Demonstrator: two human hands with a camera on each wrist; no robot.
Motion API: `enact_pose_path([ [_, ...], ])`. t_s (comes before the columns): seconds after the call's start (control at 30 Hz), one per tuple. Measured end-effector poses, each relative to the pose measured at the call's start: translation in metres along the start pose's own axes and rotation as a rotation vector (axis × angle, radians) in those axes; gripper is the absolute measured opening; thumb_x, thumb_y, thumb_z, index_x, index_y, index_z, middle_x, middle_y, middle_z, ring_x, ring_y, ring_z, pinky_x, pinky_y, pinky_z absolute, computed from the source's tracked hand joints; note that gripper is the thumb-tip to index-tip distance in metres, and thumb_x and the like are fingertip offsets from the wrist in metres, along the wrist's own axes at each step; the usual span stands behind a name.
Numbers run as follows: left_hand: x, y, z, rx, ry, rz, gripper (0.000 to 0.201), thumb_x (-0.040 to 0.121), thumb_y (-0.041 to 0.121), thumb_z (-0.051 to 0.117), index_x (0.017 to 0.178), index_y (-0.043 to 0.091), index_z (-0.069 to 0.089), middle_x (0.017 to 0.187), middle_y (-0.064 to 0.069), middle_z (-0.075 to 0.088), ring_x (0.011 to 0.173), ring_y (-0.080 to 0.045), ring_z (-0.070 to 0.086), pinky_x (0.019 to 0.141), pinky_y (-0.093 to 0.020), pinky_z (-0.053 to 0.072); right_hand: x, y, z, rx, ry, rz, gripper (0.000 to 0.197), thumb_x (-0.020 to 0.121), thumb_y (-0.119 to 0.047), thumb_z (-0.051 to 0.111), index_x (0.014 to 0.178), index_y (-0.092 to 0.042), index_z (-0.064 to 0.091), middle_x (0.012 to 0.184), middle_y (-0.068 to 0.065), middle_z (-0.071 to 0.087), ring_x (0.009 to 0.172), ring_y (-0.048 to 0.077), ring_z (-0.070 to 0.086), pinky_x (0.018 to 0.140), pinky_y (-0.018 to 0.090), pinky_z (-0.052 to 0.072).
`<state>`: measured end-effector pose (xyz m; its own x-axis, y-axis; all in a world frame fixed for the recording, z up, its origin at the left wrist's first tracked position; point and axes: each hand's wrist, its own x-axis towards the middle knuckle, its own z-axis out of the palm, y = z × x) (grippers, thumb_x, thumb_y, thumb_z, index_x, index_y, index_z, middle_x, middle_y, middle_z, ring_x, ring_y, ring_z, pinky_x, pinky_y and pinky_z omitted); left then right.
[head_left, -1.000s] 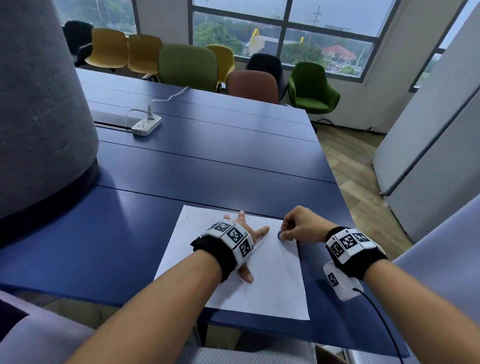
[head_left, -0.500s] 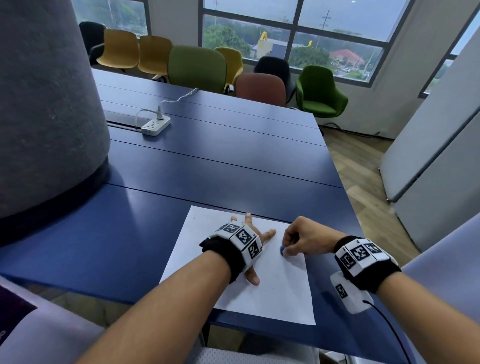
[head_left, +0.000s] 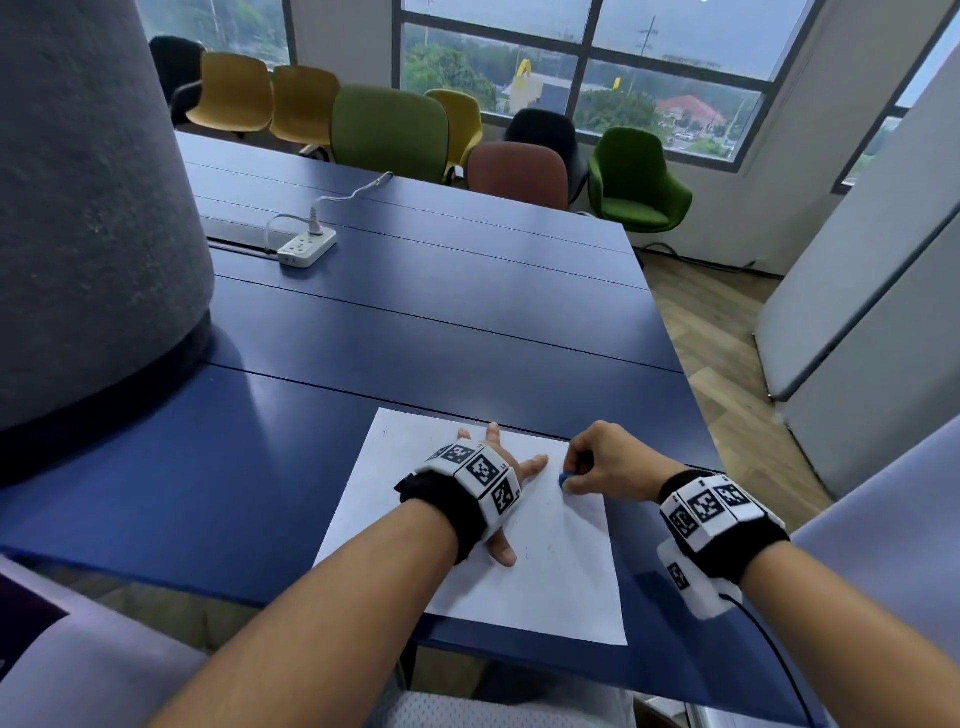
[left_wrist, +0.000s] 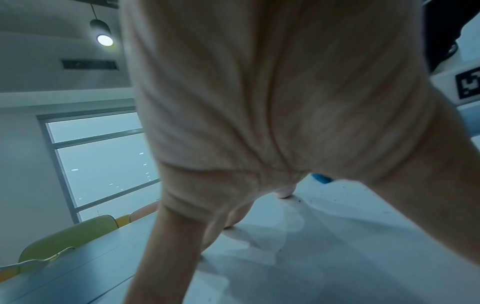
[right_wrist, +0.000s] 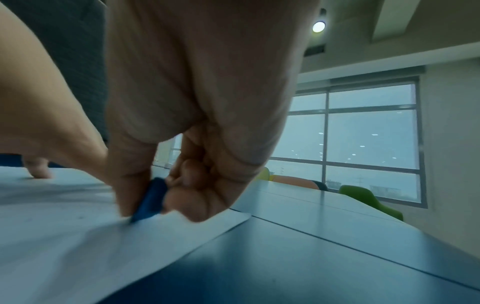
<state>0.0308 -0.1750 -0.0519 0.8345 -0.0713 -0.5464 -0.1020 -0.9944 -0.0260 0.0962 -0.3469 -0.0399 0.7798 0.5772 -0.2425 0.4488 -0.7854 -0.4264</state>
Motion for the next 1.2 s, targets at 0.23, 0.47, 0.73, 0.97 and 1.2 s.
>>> enact_pose_path([
  [0.23,0.0,0.0,0.001,-0.001,0.007,0.007,0.14,0.054,0.059,0.088,0.148,0.052,-0.015,0.158,-0.02,-0.024,0.14,-0.06,-0.008,0.106,-0.071,0.023,-0.001,0.0,-0.001,-0.009,0.063,0.022,0.012,0.078,-0.017,0.076,0.07,-0.016,0.068,0.068,-0.004,0.064,0.059,0.005,0.055,0.057,0.018,0.045],
  [0.47,0.001,0.0,0.001,0.013,0.014,0.006,0.14,0.053,0.061,0.087,0.147,0.053,-0.016,0.158,-0.02,-0.024,0.14,-0.061,-0.006,0.106,-0.07,0.024,-0.008,-0.013,0.0,-0.023,-0.068,-0.014,0.009,0.076,-0.019,0.077,0.073,-0.016,0.069,0.069,-0.004,0.065,0.053,0.002,0.052,0.055,0.019,0.047],
  [0.73,-0.002,-0.001,0.0,0.032,0.02,0.013,0.139,0.054,0.062,0.086,0.148,0.051,-0.017,0.158,-0.022,-0.024,0.14,-0.061,-0.007,0.108,-0.068,0.022,-0.023,-0.034,0.008,-0.066,-0.309,-0.034,0.011,0.076,-0.021,0.076,0.08,-0.013,0.07,0.067,-0.004,0.063,0.053,0.013,0.054,0.049,0.023,0.047],
  [0.97,-0.002,-0.001,0.0,0.016,0.018,0.016,0.14,0.054,0.061,0.087,0.147,0.051,-0.017,0.157,-0.022,-0.026,0.139,-0.06,-0.009,0.108,-0.07,0.02,-0.034,-0.039,0.016,-0.031,-0.367,-0.059,0.008,0.077,-0.019,0.075,0.077,-0.014,0.067,0.069,-0.002,0.064,0.052,0.012,0.053,0.047,0.021,0.046],
  [1.2,-0.002,-0.001,0.0,0.023,0.011,0.018,0.14,0.054,0.061,0.087,0.147,0.05,-0.018,0.157,-0.022,-0.026,0.139,-0.061,-0.009,0.108,-0.069,0.019,-0.033,-0.036,0.017,0.006,-0.336,-0.04,0.008,0.076,-0.017,0.074,0.079,-0.011,0.069,0.068,-0.003,0.063,0.051,0.012,0.053,0.047,0.021,0.046],
])
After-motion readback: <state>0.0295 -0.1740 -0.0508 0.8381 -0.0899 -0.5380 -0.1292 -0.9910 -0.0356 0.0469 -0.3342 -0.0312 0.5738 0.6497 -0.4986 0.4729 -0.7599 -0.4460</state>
